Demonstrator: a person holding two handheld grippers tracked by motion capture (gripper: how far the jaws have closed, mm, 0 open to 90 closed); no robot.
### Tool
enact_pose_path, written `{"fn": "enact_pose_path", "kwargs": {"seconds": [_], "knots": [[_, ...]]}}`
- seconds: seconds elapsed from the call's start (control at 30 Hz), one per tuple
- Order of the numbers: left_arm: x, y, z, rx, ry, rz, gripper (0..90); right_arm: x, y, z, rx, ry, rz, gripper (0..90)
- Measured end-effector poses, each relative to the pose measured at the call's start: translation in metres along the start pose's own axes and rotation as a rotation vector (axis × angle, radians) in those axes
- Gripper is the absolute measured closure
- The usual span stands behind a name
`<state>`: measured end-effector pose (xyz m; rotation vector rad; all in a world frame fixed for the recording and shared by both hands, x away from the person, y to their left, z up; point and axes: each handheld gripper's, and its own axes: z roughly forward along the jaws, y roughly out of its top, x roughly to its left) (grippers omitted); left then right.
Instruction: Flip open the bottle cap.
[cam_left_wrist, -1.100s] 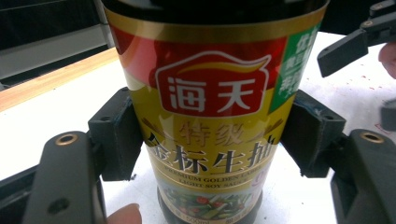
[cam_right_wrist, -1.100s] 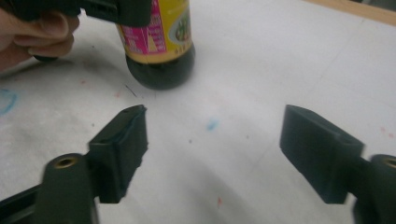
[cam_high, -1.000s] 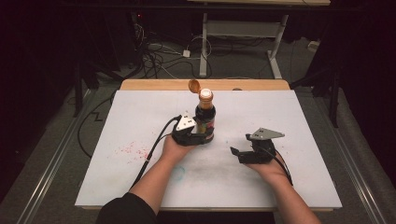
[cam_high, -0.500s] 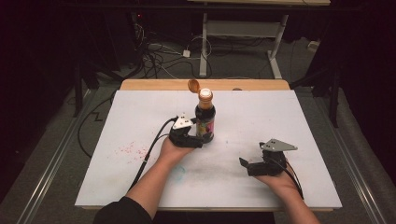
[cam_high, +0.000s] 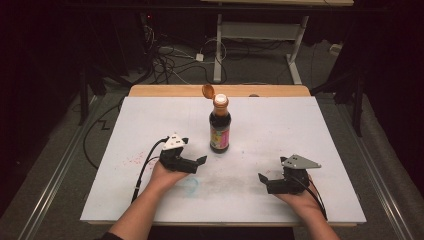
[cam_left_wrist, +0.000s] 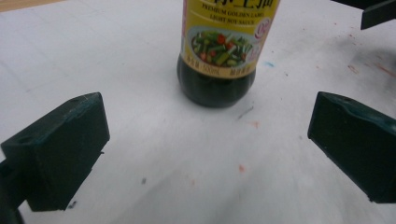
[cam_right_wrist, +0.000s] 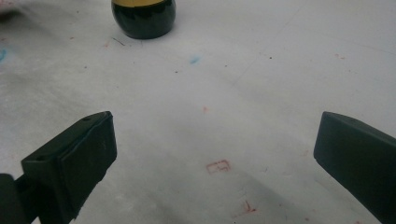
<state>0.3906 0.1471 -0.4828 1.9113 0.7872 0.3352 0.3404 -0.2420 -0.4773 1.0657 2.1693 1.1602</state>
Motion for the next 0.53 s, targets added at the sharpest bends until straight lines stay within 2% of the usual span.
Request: {"fn": "enact_pose_path", "kwargs": {"seconds": [0.3,0.37,0.53], "knots": [[-0.005,-0.03,-0.055,0.008,0.036,-0.009,0.0,0.001,-0.003,-0.002,-0.023,-0.007,0.004,0.2],[-0.007,-0.038,-0.063,0.021,0.052,0.003,0.0,0.001,-0.003,-0.002,-0.028,-0.007,0.009,0.2],[-0.008,-0.048,-0.078,0.0,0.06,-0.001,0.0,0.001,-0.004,-0.002,-0.034,-0.013,0.008,0.2]]}}
